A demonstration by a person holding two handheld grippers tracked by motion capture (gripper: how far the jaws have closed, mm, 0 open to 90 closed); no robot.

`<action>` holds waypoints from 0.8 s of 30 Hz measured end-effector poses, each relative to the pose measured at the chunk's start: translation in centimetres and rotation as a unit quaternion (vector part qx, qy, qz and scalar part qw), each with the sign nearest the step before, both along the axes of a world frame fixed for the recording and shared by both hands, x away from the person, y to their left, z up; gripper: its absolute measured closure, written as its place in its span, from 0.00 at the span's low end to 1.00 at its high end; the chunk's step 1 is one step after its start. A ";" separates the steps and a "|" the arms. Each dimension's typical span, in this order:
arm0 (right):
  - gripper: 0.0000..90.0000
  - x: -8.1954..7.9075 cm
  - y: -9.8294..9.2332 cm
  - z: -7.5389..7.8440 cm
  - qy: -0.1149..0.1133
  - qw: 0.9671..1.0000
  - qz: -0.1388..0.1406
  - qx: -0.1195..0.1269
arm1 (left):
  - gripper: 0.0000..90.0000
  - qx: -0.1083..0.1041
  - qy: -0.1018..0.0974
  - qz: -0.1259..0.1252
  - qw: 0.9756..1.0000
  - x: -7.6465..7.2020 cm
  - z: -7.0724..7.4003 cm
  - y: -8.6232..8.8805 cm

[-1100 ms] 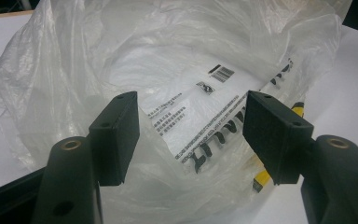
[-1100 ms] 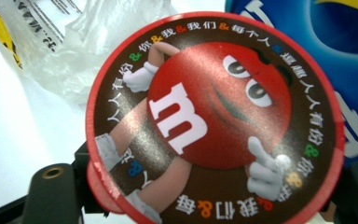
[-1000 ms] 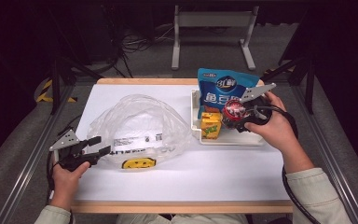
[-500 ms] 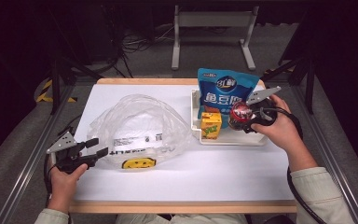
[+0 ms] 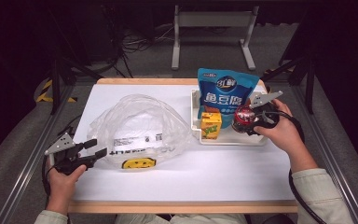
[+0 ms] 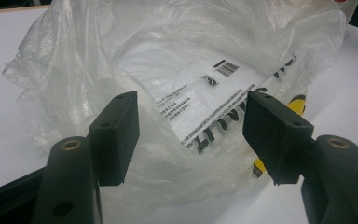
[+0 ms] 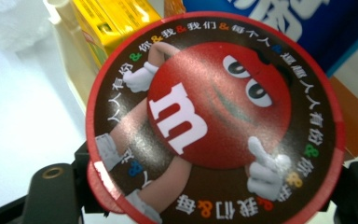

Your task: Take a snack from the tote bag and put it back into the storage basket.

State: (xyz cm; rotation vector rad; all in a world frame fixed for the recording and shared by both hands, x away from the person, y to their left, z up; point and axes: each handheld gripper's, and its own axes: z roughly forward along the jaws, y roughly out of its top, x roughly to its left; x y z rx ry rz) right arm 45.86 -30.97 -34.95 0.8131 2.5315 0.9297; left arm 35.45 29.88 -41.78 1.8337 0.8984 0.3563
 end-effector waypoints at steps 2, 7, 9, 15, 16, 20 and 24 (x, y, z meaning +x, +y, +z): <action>0.28 0.1 -0.3 -0.4 0.001 1.000 -0.001 -0.002 | 0.41 0.000 -0.001 -0.001 1.000 0.0 0.0 0.0; 0.28 0.5 -0.8 -1.6 0.011 1.000 -0.014 -0.007 | 0.41 -0.001 0.000 0.000 1.000 0.1 0.0 -0.1; 0.28 0.6 -0.9 -1.8 0.014 1.000 -0.016 -0.008 | 0.41 0.000 0.000 -0.001 1.000 0.1 0.0 -0.1; 0.28 1.2 -1.0 -2.9 0.032 0.999 -0.031 -0.019 | 0.41 -0.001 0.000 -0.001 1.000 0.1 0.0 -0.1; 0.28 1.3 -1.0 -3.1 0.036 0.999 -0.034 -0.021 | 0.41 -0.001 0.000 -0.001 1.000 0.1 0.0 -0.1; 0.28 1.6 -1.0 -3.5 0.044 0.998 -0.039 -0.031 | 0.41 -0.001 0.001 -0.001 1.000 0.1 0.0 -0.1; 0.28 1.9 -1.0 -4.0 0.052 0.997 -0.043 -0.039 | 0.41 0.000 -0.001 -0.002 1.000 0.2 0.0 -0.1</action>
